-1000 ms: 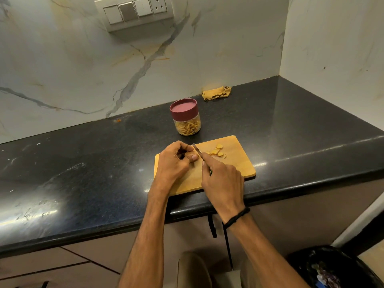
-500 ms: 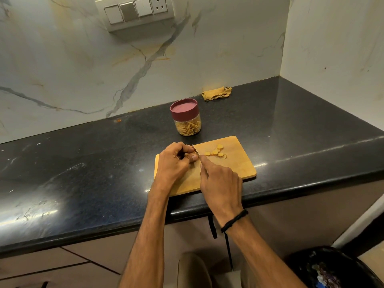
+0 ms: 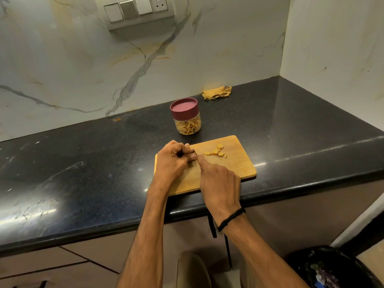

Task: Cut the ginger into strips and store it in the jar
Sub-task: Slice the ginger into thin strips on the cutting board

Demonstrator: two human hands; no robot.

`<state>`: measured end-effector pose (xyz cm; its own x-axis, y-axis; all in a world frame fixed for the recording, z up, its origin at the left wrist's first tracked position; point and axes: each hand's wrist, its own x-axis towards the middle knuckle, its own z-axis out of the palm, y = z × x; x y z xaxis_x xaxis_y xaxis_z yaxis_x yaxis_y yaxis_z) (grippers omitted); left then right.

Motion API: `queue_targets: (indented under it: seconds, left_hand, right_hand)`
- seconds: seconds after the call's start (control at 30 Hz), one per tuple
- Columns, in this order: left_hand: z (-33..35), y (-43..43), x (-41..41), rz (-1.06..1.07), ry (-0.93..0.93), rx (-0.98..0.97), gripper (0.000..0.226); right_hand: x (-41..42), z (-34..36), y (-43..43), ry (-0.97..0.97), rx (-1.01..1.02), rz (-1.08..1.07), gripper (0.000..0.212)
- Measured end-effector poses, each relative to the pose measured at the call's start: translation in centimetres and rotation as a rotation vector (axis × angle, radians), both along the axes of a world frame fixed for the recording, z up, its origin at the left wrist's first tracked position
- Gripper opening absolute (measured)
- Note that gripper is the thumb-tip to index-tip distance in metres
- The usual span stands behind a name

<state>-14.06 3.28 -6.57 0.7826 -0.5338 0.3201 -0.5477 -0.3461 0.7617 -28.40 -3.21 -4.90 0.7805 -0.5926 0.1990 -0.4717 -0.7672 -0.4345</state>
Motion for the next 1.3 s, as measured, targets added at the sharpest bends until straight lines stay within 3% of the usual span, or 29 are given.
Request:
queue_targets:
  seconds: [0.1, 0.27, 0.4, 0.57, 0.73, 0.9, 1.03, 1.3]
  left_hand:
    - [0.1, 0.0, -0.2, -0.009, -0.004, -0.007, 0.013]
    - [0.1, 0.0, 0.0, -0.022, 0.014, -0.022, 0.011]
    - [0.0, 0.0, 0.1, -0.023, 0.006, -0.024, 0.011]
    - [-0.1, 0.0, 0.0, -0.029, -0.004, -0.013, 0.009]
    - [-0.1, 0.0, 0.4, -0.034, 0.009, -0.036, 0.012]
    - [-0.2, 0.0, 0.2, -0.020, -0.007, -0.039, 0.013]
    - [-0.2, 0.0, 0.0, 0.008, -0.033, -0.026, 0.016]
    - [-0.2, 0.3, 0.0, 0.003, -0.081, 0.010, 0.017]
  right_hand:
    - [-0.4, 0.0, 0.3, 0.030, -0.001, -0.001, 0.050]
    - [1.2, 1.0, 0.0, 0.046, 0.016, -0.021, 0.037]
    - [0.0, 0.7, 0.6, 0.092, 0.000, -0.021, 0.047]
    - [1.6, 1.3, -0.1, 0.067, 0.001, -0.009, 0.037]
    - [-0.8, 0.3, 1.1, 0.137, -0.034, -0.032, 0.052]
    - [-1.2, 0.0, 1.1, 0.098, -0.040, -0.049, 0.048]
    - [-2.8, -0.3, 0.3, -0.021, 0.046, -0.072, 0.039]
    - [-3.1, 0.1, -2.7, -0.219, 0.469, -0.173, 0.033]
